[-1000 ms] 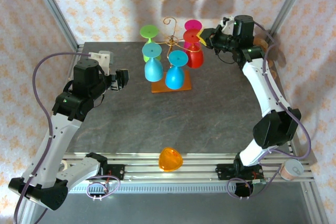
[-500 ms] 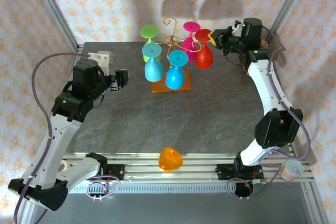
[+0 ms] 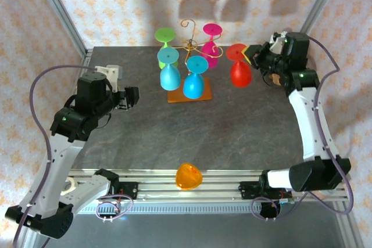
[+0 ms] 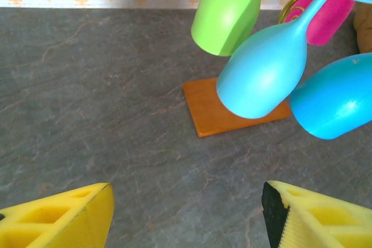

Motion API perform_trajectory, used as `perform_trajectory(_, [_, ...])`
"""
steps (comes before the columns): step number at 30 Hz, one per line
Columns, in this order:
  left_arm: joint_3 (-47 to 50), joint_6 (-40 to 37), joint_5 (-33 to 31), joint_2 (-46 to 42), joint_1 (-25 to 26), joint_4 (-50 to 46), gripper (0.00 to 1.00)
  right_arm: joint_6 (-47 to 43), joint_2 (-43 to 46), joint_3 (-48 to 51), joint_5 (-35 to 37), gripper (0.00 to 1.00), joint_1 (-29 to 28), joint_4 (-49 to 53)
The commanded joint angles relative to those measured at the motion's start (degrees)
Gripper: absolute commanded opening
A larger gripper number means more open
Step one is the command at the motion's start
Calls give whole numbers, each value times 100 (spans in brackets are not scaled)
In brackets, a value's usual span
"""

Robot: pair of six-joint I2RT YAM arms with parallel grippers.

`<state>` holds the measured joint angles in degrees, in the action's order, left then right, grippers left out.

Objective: Take the wine glass off the wine glass rack

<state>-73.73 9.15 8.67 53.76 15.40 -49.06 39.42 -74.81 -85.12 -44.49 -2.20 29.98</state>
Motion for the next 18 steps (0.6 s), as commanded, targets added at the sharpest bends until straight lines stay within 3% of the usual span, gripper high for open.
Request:
perform_trajectory(1, [-324, 165, -130, -82, 42, -920, 69, -501, 321, 77, 287, 0, 35, 666])
perform_trajectory(5, [-280, 273, 85, -198, 41, -1277, 67, -828, 796, 311, -84, 0, 35, 1053])
perform_trajectory(10, [227, 318, 251, -590, 44, -1421, 65, -887, 2242, 2049, -373, 0, -185, 376])
perform_trajectory(16, [756, 1020, 826, -1090, 64, -1030, 62, -1462, 2806, 2098, -459, 0, -615, 1430])
perform_trajectory(18, [952, 1223, 886, -1237, 113, -980, 62, -1395, 2978, 2224, -660, 0, -645, 1348])
